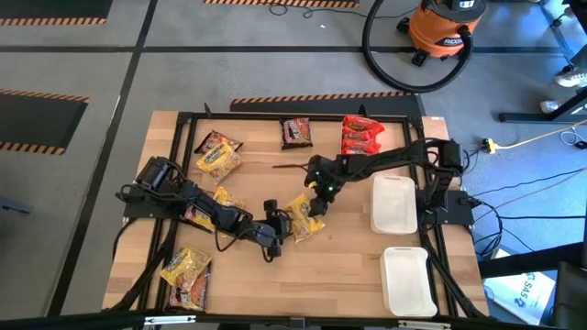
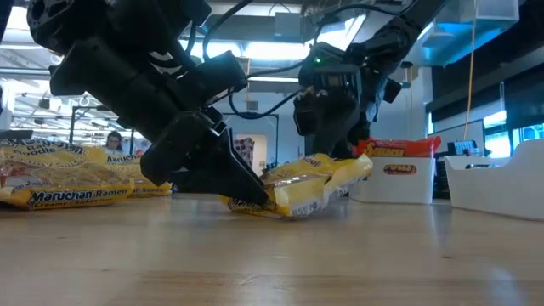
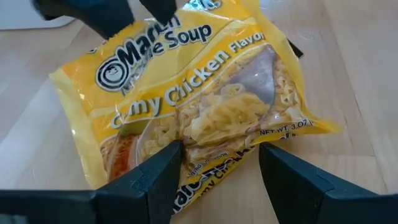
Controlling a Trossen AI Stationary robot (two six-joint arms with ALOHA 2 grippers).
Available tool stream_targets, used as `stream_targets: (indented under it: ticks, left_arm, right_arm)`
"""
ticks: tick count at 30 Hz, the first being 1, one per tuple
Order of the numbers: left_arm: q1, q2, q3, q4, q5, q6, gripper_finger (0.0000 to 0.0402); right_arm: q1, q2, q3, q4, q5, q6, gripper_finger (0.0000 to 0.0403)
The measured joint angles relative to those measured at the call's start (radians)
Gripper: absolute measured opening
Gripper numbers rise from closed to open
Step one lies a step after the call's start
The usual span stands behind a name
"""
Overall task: Sort Maruchan noodles
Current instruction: Put the yellow noodle pack into the middle white bin
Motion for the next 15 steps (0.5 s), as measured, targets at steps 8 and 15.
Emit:
stream_targets:
  ticks: [8,15]
  left_arm:
    - [0.001,0.001,-0.001,0.009,0.001,-0.004,0.0209]
    - [0.001,0.001,-0.001,0.011,0.001,-0.004,0.0209]
  right_arm:
    - [-0.032,-0.011,0.001,-0.012,-0.099,-0.078,0.0276]
    - [-0.028,-0.006,0.001,-0.053,0.024,-0.073,0.0276]
